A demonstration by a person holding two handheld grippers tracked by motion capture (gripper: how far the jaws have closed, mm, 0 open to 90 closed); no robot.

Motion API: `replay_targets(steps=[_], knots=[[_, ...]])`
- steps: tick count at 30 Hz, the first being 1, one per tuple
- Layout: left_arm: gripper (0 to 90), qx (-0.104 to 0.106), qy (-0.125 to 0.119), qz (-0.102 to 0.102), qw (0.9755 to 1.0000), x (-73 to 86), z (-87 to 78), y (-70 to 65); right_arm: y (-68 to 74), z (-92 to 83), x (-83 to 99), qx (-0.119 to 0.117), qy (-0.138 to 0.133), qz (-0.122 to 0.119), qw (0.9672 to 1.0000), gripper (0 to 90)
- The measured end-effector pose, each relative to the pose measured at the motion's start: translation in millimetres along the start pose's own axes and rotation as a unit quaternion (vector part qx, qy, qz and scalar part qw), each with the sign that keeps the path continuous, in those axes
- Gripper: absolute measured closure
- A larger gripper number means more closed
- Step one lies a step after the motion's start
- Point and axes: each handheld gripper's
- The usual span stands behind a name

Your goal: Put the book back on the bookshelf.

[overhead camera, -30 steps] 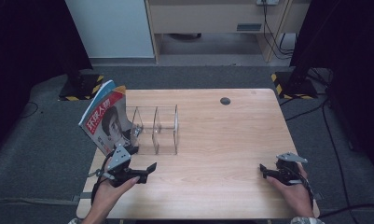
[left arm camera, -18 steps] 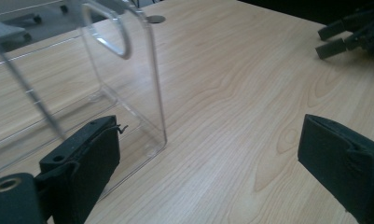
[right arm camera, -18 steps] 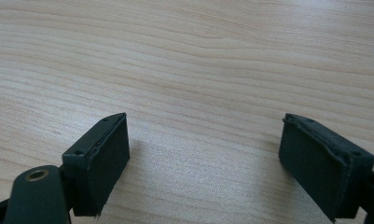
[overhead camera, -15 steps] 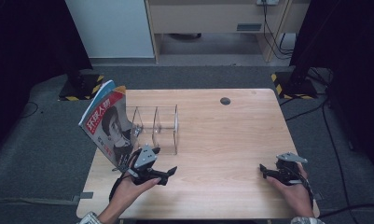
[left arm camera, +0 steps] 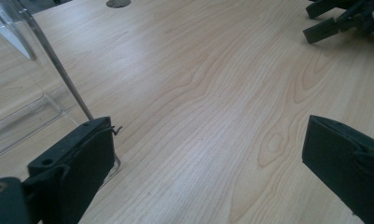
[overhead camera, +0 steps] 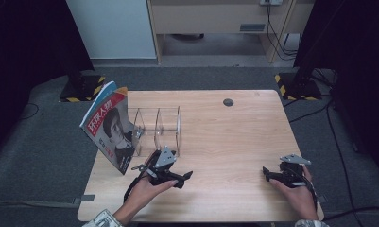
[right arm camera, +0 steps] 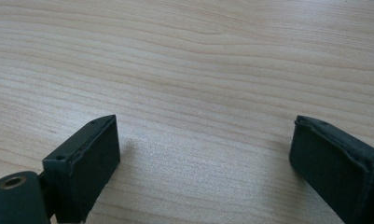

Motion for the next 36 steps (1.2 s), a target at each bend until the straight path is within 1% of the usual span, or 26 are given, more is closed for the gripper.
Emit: replay_targets(steps=[7, 11, 15, 17, 21, 25, 29, 32, 34, 35, 36], knots=[[2.0, 0.017, 0.016, 0.008, 0.9997, -4.3, 17.9, -10.5, 0.5, 0.8, -0.2, -0.002, 0.003, -0.006, 1.0, 5.2], [2.3, 0.022, 0.025, 0.013, 0.9994, -5.7, 28.4, -15.6, 0.6, 0.9, -0.3, -0.003, 0.005, -0.007, 1.0, 4.5], [2.3, 0.027, 0.039, 0.017, 0.9987, -6.3, 40.4, -20.0, 0.6, 1.0, -0.2, -0.003, 0.004, -0.008, 1.0, 4.5], [2.5, 0.028, 0.044, 0.015, 0.9985, -6.5, 44.9, -21.7, 0.6, 0.9, -0.3, -0.003, 0.005, -0.007, 1.0, 4.5], [2.5, 0.034, 0.057, 0.02, 0.9976, -6.5, 55.3, -25.9, 0.5, 1.0, -0.2, -0.003, 0.004, -0.008, 1.0, 4.6], [2.5, 0.037, 0.068, 0.021, 0.9968, -5.9, 65.3, -28.1, 0.5, 1.0, -0.2, -0.003, 0.004, -0.008, 1.0, 4.6], [2.6, 0.038, 0.089, 0.021, 0.9951, -4.1, 77.7, -31.4, 0.5, 0.8, -0.2, -0.004, 0.005, -0.007, 1.0, 4.7], [2.7, 0.037, 0.098, 0.024, 0.9942, -2.5, 84.8, -34.1, 0.5, 0.7, -0.2, -0.004, 0.004, -0.008, 1.0, 4.7], [3.1, 0.033, 0.098, 0.036, 0.994, -1.8, 88.3, -35.4, 0.4, 0.7, -0.2, -0.005, 0.004, -0.008, 1.0, 4.7], [3.2, 0.034, 0.104, 0.043, 0.9931, -1.7, 89.7, -35.4, 0.4, 0.7, -0.2, -0.005, 0.004, -0.008, 1.0, 4.7], [3.0, 0.033, 0.103, 0.039, 0.9934, -1.6, 91.6, -35.7, 0.4, 0.8, -0.2, -0.004, 0.004, -0.008, 1.0, 4.7]])
Point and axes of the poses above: each handheld gripper's, and its own axes: z roughly forward along the jaws, x roughly out of its underside, y roughly to its left, and after that the axes turned 1 degree about x, right-handed
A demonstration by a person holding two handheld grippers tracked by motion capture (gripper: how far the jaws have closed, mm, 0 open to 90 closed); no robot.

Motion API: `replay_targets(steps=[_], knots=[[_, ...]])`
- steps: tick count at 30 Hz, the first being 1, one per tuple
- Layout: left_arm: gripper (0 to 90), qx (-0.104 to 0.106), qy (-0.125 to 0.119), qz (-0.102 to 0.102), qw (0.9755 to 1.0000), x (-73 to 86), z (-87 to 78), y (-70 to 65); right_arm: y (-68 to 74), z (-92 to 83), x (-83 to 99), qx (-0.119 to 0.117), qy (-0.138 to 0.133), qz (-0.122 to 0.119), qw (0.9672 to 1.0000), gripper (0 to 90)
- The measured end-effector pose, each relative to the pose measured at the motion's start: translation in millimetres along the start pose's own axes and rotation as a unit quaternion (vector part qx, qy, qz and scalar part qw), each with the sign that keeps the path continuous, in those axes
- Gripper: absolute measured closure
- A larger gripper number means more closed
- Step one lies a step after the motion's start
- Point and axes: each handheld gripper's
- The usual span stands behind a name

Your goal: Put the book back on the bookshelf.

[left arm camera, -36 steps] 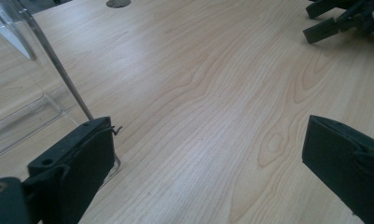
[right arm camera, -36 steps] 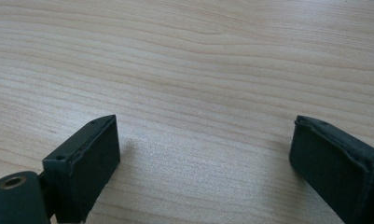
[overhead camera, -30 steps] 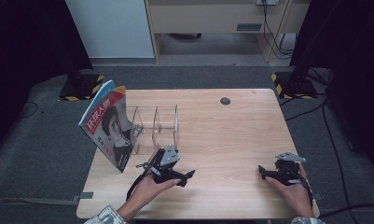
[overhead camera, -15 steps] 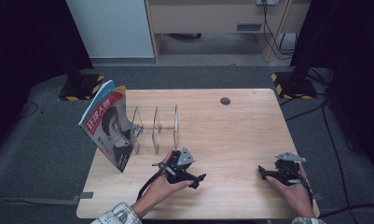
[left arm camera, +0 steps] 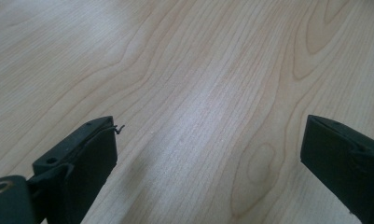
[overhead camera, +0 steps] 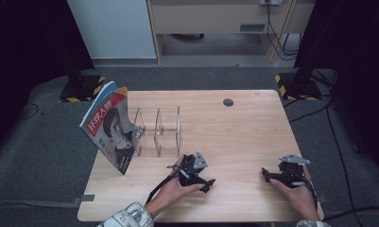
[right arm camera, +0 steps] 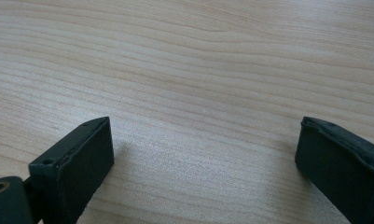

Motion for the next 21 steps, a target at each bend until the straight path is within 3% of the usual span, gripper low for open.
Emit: replay_targets(steps=[12, 16, 21], knots=[[3.5, -0.016, 0.009, -0.015, 0.9997, -7.6, 18.8, 15.2, -0.4, 0.0, 0.0, -0.002, 0.001, 0.001, 1.0, 4.6], [3.6, -0.018, 0.002, -0.037, 0.9991, -12.1, 22.2, 22.8, -0.5, 0.0, 0.0, -0.003, 0.001, 0.0, 1.0, 4.6], [3.3, -0.022, 0.005, -0.044, 0.9988, -16.3, 25.5, 27.9, -0.6, 0.1, 0.0, -0.004, 0.001, 0.0, 1.0, 4.6]])
Point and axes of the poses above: each handheld gripper's, and its own axes: z roughly forward along the jaws, x roughly out of its underside, y roughly to its left, and after that the axes turned 1 degree about x, right-handed
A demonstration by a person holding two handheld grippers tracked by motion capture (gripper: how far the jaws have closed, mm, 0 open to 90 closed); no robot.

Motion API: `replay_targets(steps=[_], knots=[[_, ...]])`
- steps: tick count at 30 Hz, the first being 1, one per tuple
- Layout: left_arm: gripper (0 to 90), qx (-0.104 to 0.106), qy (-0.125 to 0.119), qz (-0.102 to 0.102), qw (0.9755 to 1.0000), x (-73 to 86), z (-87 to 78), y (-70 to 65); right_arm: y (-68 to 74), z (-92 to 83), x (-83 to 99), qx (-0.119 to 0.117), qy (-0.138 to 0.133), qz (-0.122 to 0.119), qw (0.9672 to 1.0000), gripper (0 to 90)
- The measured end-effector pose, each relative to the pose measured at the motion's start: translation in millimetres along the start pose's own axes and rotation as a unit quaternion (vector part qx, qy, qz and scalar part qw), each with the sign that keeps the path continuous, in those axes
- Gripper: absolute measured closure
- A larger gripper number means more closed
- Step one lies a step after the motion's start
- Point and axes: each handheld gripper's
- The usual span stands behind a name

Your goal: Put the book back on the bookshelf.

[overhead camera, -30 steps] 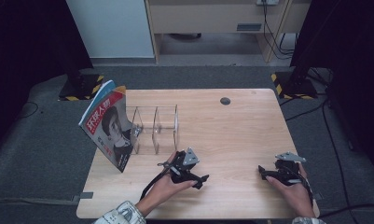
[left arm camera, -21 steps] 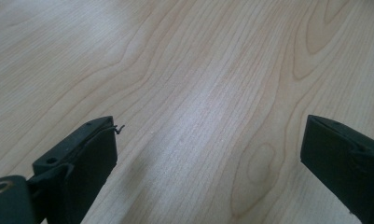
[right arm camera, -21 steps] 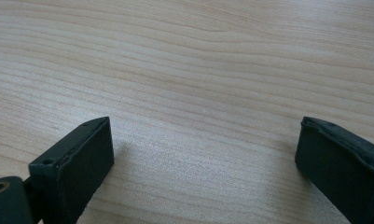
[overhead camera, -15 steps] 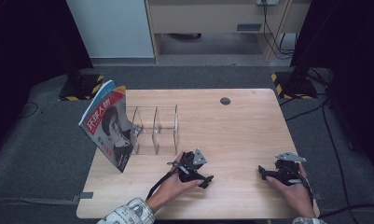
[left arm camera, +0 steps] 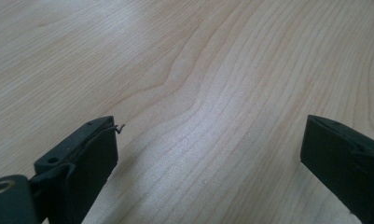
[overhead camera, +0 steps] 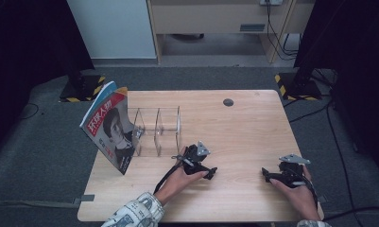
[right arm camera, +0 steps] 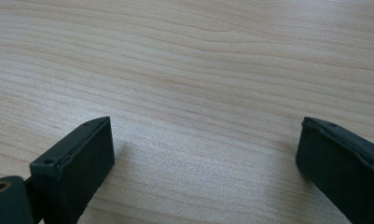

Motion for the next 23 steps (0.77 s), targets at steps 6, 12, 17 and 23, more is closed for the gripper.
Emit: replay_targets(steps=[6, 12, 17, 23], knots=[[3.3, -0.005, 0.011, 0.007, 0.9999, -1.1, 6.6, 2.4, 0.0, 0.0, 0.0, -0.001, 0.0, 0.0, 1.0, 4.6], [2.0, -0.007, 0.007, 0.004, 0.9999, 2.4, 11.9, 2.7, -0.1, 0.1, -0.1, -0.001, 0.0, -0.001, 1.0, 4.6], [0.8, -0.006, 0.004, 0.005, 1.0, 3.0, 12.2, 2.9, -0.1, 0.1, -0.1, 0.0, 0.001, -0.002, 1.0, 4.5], [0.0, -0.016, 0.005, -0.008, 0.9998, 3.6, 11.9, 1.2, 0.0, 0.1, -0.3, 0.0, 0.001, -0.002, 1.0, 4.5]])
Point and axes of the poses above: each handheld gripper's, and its own axes: z roughly forward along the jaws, x roughly out of its underside, y roughly to its left, and after that the axes turned 1 degree about x, right-handed
